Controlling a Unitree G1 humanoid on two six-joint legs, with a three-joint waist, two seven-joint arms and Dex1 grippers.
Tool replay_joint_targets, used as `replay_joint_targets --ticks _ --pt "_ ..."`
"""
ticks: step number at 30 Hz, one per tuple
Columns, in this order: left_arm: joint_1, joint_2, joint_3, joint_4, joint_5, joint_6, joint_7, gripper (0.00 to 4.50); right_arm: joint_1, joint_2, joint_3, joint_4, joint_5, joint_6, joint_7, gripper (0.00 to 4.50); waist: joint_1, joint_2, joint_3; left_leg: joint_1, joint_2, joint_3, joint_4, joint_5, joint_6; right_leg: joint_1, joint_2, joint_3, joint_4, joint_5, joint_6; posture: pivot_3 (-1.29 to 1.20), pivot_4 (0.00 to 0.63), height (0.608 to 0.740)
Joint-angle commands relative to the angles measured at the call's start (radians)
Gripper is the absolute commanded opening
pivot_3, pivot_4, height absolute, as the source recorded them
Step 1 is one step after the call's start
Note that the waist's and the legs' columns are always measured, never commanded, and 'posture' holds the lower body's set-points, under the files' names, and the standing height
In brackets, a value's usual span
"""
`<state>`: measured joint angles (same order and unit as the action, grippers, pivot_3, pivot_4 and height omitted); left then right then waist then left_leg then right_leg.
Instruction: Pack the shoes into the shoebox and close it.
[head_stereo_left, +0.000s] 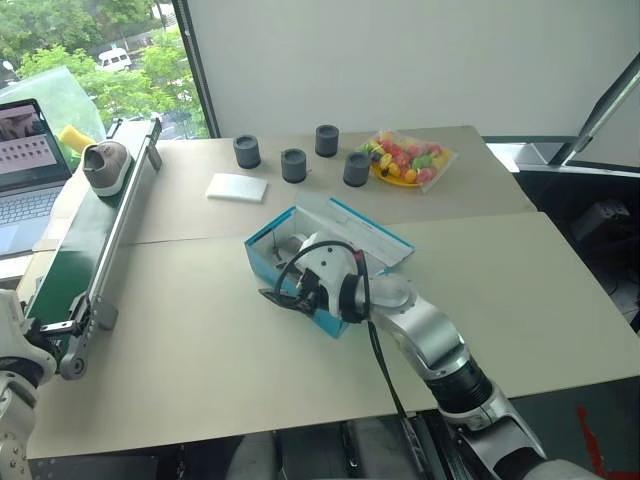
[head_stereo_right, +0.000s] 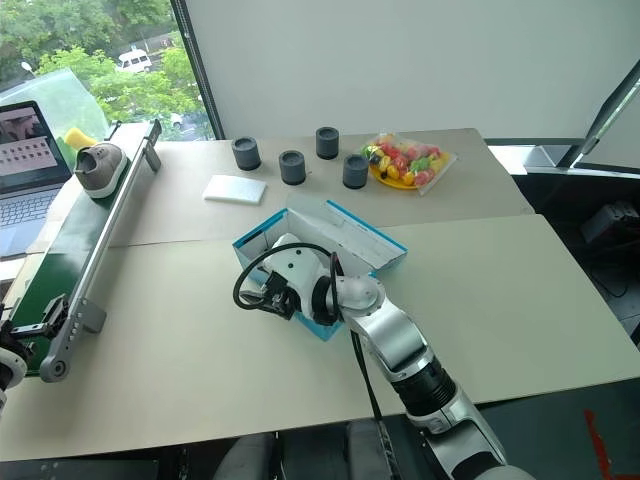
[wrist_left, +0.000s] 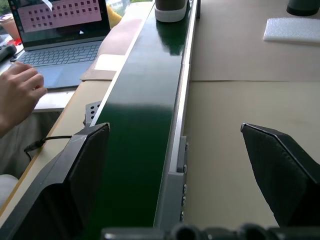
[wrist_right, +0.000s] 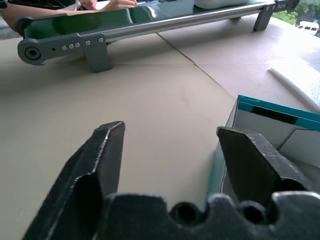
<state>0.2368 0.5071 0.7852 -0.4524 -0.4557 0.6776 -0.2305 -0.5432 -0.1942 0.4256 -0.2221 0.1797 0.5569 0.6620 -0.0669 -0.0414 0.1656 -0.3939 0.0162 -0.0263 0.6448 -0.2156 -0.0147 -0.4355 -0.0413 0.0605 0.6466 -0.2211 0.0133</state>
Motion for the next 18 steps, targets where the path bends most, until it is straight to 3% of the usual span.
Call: replay_joint_targets --ticks 1,8,18 --pt "0.011 0.004 0.029 0.003 -0.001 -0.036 -0.014 4.50 -0.003 -0.021 0.005 -0.025 0.025 -0.083 0.085 4.46 0.000 0.000 0.000 0.000 0.000 0.000 0.000 0.000 0.000 0.000 0.000 0.000 0.000 0.000 0.000 0.00 0.150 0.731" --pt "0.012 0.002 0.045 0.056 -0.018 -0.046 -0.015 4.50 -0.023 -0.080 0.030 0.027 0.006 -0.158 0.219 4.46 0.000 0.000 0.000 0.000 0.000 0.000 0.000 0.000 0.000 0.000 0.000 0.000 0.000 0.000 0.000 0.00 0.150 0.731" --pt "0.000 0.026 0.015 0.163 -0.008 -0.087 -0.061 4.50 -0.047 -0.053 0.042 0.071 -0.037 -0.172 0.217 4.46 0.001 -0.001 0.000 0.000 0.000 0.000 0.000 0.000 0.000 0.000 0.000 0.000 0.000 0.000 0.000 0.00 0.150 0.731"
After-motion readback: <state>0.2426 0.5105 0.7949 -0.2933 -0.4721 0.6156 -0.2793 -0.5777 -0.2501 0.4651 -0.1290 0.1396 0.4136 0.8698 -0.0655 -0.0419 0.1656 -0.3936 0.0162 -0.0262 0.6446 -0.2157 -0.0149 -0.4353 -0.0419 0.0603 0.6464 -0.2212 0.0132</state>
